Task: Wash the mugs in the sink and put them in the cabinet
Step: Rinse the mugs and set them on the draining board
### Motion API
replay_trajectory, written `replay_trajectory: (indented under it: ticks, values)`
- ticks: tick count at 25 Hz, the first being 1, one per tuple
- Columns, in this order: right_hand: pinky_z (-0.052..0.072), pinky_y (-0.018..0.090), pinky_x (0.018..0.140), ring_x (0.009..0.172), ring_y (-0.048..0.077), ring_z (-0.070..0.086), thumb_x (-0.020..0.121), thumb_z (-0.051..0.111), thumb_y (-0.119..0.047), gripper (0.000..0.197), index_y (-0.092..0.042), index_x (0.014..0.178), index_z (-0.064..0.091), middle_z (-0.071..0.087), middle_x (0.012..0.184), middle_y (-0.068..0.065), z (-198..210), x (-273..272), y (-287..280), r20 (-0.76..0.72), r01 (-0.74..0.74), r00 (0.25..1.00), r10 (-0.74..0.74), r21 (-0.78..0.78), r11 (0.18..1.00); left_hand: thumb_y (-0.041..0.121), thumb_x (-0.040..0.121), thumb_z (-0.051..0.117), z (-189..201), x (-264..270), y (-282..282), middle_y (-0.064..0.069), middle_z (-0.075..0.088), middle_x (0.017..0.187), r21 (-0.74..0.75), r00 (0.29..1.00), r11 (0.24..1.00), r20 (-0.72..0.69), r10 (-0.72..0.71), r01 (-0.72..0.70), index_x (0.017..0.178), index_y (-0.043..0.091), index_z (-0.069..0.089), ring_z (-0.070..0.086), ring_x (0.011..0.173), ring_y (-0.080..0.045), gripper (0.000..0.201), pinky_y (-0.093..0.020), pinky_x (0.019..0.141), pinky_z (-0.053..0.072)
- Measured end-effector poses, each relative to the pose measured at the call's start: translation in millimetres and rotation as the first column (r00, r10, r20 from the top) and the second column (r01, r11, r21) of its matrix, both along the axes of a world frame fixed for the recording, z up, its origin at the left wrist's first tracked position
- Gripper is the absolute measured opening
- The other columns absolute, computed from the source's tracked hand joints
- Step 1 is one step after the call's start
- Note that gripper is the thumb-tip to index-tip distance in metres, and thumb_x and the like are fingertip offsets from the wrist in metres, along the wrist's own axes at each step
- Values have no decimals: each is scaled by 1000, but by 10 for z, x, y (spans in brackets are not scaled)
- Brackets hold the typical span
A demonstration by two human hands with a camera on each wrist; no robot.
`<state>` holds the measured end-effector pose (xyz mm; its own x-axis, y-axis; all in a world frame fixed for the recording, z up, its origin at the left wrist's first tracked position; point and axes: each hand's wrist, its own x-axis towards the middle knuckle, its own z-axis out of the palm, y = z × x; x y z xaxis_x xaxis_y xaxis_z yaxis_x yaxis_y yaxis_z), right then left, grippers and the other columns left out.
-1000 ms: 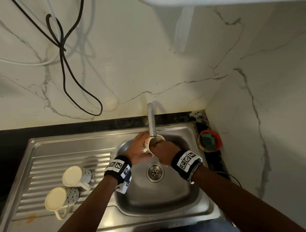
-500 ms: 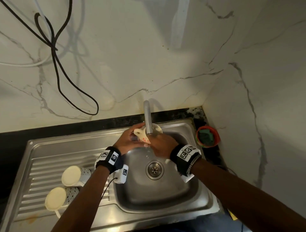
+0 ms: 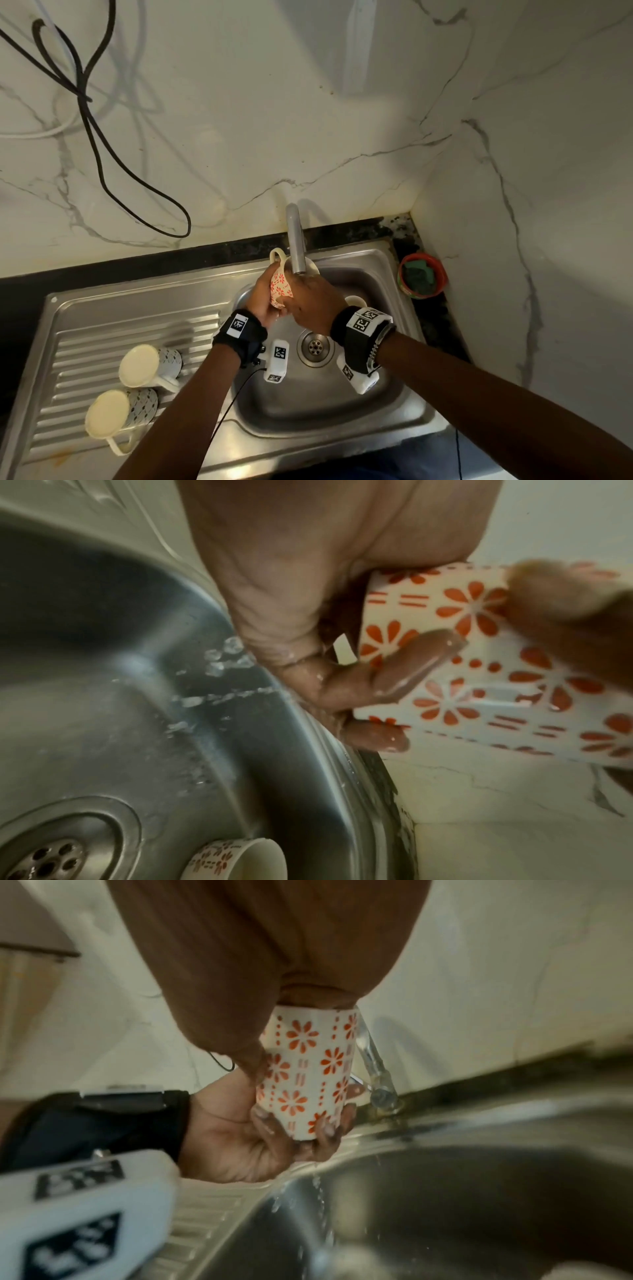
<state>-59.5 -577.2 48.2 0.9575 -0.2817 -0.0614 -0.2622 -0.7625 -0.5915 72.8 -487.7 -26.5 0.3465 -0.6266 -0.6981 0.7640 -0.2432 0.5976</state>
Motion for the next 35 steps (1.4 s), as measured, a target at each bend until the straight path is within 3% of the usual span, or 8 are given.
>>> replay_trajectory:
  ticks: [5, 9, 13, 20, 24, 27, 30, 35]
  values:
    - [61, 45, 90, 108, 37, 72, 99, 65, -23, 59, 0, 149, 41, 69, 124, 23, -116, -61, -115, -9, -122, 992, 124, -264, 957, 65, 87, 66, 22, -19, 31, -11, 68, 93, -96, 997, 994, -63, -49, 43, 133, 8, 62, 62, 71, -22, 73, -27, 52, 47]
    - [54, 30, 82, 106, 31, 70, 107, 50, -22, 38, -5, 140, 48, 69, 123, 17, -110, 6, 6, -160, 49, 987, -35, 84, 995, 64, 88, 70, 12, -120, 46, -15, 70, 108, -126, 997, 991, -66, 32, -40, 136, 4, 64, 63, 85, -25, 78, -32, 71, 51]
    - [61, 38, 72, 84, 32, 73, 97, 60, -10, 33, -6, 130, 55, 72, 105, 15, -210, -73, 20, -199, -281, 951, 235, -248, 927, 70, 77, 76, -18, -23, 114, -11, 63, 76, 28, 992, 993, -54, -111, 112, 113, 9, 72, 48, 45, -18, 71, -20, 42, 32]
    - [61, 45, 89, 110, 33, 70, 108, 46, -32, 50, -9, 151, 35, 64, 132, 20, -278, -30, -58, -205, 20, 979, -1, 90, 996, 66, 82, 75, 3, -148, 133, -11, 68, 101, -83, 992, 994, -110, 58, -67, 124, 12, 71, 62, 78, -20, 69, -28, 66, 50]
    - [54, 47, 99, 114, 32, 66, 102, 58, -23, 41, -7, 139, 52, 64, 131, 16, -189, -86, -103, -45, -303, 951, 305, -329, 894, 67, 79, 76, -49, -165, 156, -11, 65, 86, -3, 985, 996, -145, 90, -91, 101, 10, 77, 55, 58, -17, 61, -25, 53, 37]
    - [38, 52, 109, 131, 27, 52, 100, 55, -46, 39, -22, 130, 62, 63, 135, 3, -266, -239, -270, 36, -176, 976, 213, -438, 882, 69, 89, 60, -149, -96, 293, -16, 60, 88, 3, 969, 1000, -247, -4, 5, 104, 5, 73, 44, 40, -11, 67, -18, 38, 18]
    - [48, 43, 102, 121, 19, 55, 82, 74, -66, 68, -24, 131, 54, 59, 132, 1, -362, -273, -315, 105, 47, 994, -41, -51, 998, 74, 90, 49, -208, -95, 375, -21, 61, 89, 2, 934, 992, -335, -120, 128, 112, -3, 68, 44, 36, -8, 83, -15, 35, 16]
    - [58, 42, 98, 111, 10, 66, 66, 97, -44, 80, -30, 130, 50, 67, 125, -9, -331, -177, -346, -29, 111, 993, -113, 530, 841, 69, 82, 62, -70, -280, 264, -26, 69, 108, 109, 929, 973, -334, -157, 204, 120, 1, 65, 56, 43, -14, 78, -16, 32, 39]
